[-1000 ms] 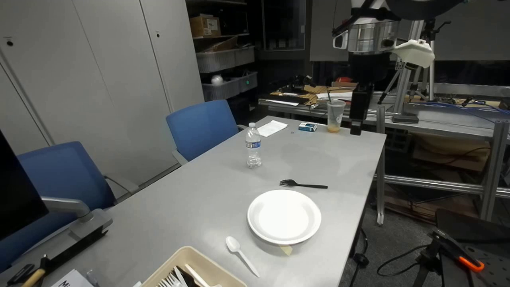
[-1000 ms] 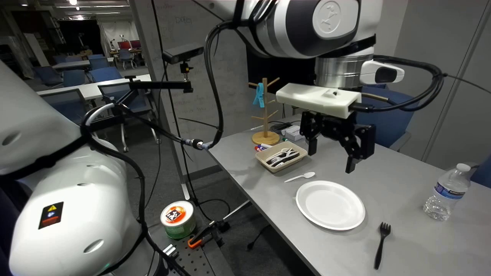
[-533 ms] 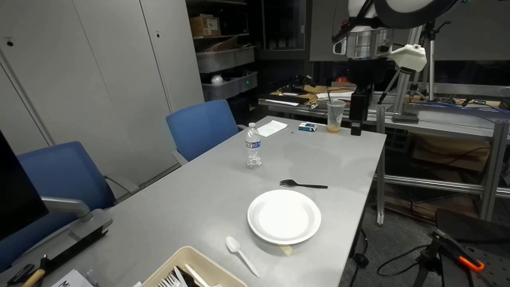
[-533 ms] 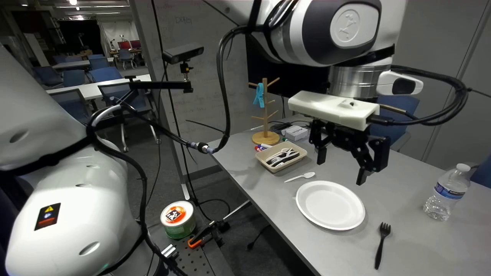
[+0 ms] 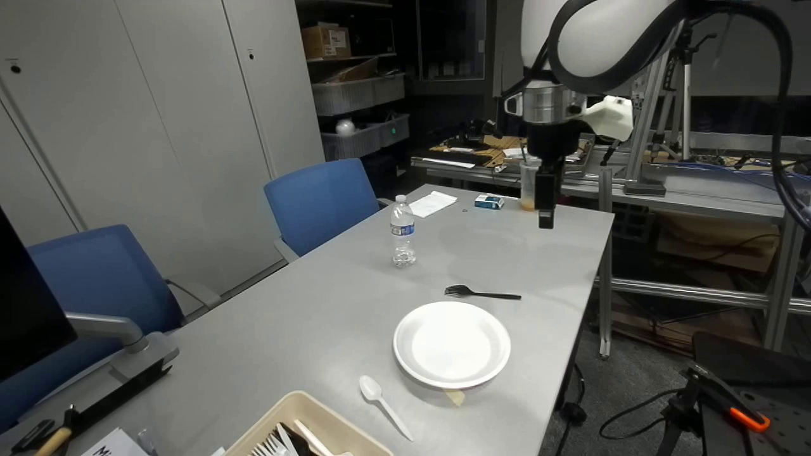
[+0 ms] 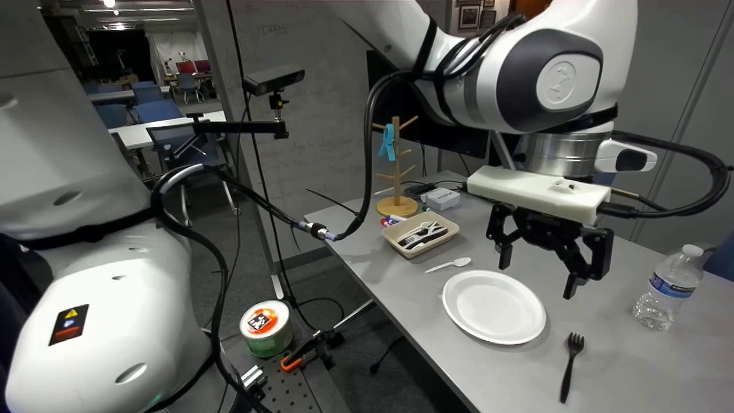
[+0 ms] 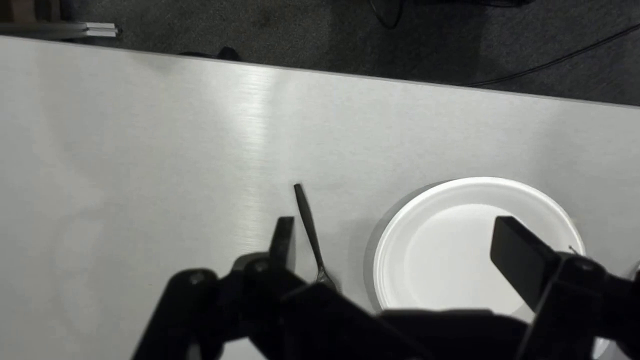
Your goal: Put the fork and the spoon on the plate
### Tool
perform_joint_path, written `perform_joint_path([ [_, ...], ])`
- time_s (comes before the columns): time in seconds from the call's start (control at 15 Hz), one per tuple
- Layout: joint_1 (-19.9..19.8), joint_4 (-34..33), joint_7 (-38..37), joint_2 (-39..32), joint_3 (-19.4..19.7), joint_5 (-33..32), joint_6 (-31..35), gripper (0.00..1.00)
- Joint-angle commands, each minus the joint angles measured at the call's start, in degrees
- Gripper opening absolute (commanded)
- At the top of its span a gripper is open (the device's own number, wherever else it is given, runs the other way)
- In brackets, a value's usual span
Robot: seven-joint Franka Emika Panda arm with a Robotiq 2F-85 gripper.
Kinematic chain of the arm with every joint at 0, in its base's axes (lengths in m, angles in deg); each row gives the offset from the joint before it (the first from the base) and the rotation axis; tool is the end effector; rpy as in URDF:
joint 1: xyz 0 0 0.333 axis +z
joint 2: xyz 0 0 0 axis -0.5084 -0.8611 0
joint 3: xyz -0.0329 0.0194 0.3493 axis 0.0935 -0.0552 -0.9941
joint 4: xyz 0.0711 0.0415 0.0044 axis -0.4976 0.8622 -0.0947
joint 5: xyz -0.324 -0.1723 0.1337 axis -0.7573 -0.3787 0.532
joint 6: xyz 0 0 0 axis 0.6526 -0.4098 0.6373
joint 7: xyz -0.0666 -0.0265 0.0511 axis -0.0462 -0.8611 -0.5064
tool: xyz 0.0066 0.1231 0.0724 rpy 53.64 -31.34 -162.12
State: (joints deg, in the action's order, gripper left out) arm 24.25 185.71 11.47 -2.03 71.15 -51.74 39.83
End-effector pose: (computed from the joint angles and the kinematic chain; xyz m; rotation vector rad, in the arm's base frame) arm 0.4698 -0.1534 0.3800 3.0339 0.1447 -0.1113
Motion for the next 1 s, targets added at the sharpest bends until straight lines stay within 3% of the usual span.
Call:
perform_joint_path([
  [0.0, -0.4, -5.0, 2.8, -6.5, -1.0, -2.2, 2.1, 1.0],
  [0.53, -1.2, -9.1, 6.9, -15.1, -2.2, -0.1, 15.1, 1.0],
  [0.93, -1.0, -8.3, 4.8, -15.5, -2.7, -1.4, 14.3, 1.0],
])
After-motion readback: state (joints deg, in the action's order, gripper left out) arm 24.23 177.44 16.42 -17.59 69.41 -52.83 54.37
